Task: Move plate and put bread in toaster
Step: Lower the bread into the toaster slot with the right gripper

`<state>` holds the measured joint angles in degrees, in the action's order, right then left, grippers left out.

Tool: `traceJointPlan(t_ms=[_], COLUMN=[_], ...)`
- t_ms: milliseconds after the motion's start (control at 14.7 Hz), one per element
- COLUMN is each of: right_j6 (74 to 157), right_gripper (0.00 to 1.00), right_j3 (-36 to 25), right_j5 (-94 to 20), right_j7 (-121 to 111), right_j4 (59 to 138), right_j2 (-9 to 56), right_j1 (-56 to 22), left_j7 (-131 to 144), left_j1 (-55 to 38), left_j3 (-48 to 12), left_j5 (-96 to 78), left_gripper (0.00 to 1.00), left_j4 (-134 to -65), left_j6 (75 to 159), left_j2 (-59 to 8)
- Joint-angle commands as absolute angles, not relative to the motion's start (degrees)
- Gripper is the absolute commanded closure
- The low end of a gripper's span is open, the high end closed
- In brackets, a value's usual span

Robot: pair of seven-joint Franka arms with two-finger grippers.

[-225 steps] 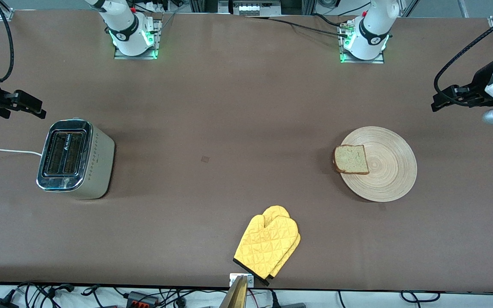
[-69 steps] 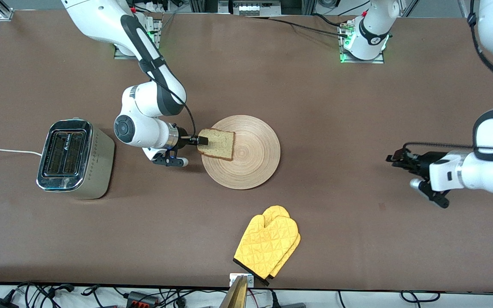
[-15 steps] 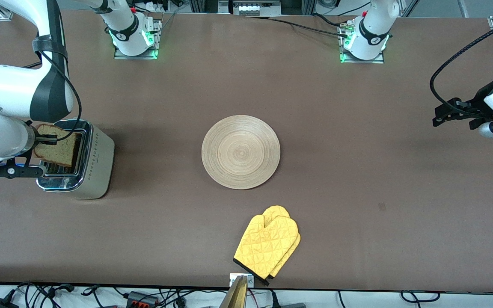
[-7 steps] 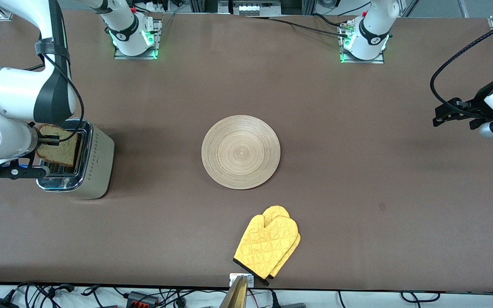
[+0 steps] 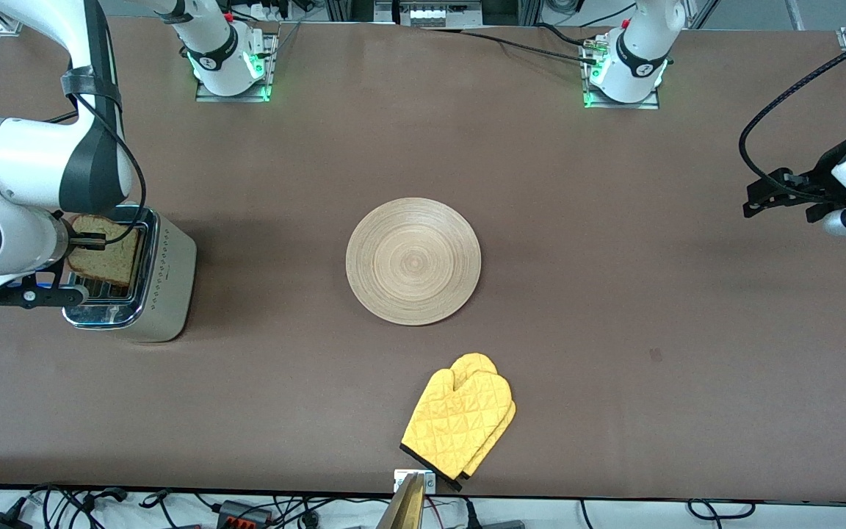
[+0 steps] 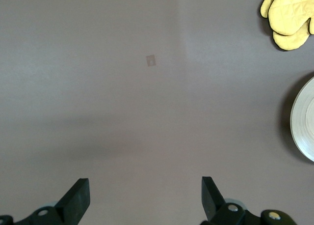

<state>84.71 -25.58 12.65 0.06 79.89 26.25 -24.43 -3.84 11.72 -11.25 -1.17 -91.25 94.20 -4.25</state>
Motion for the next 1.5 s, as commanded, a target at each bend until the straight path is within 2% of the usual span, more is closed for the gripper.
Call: traceJointPlan(t_ms=[0,680,1361,1429], right_j6=[84.64,88.24,88.07,87.98], right_gripper=[1.0,1.0,1.0,0.76], right_j3=[-25.58,-25.58,-25.58,-25.58], right_j5=[11.78,11.43,10.81,10.29], right_j7=[0.44,0.44,0.62,0.62], right_j4=[80.07,79.98,80.77,80.77], right_j2=[26.54,27.42,28.47,28.48], right_j1=[-24.61,-24.17,-24.34,-24.35], left_j7=[-3.78,-3.78,-3.78,-3.78], left_j1=[11.95,11.87,11.95,11.95], left_j3=[-11.34,-11.42,-11.34,-11.42], left_j5=[-1.49,-1.49,-1.49,-1.49], left_gripper=[0.0,0.0,0.0,0.0], left_j4=[-91.58,-91.58,-91.58,-91.67], left_j6=[94.13,94.13,94.04,94.04], left_j2=[-3.6,-3.6,-3.6,-3.6])
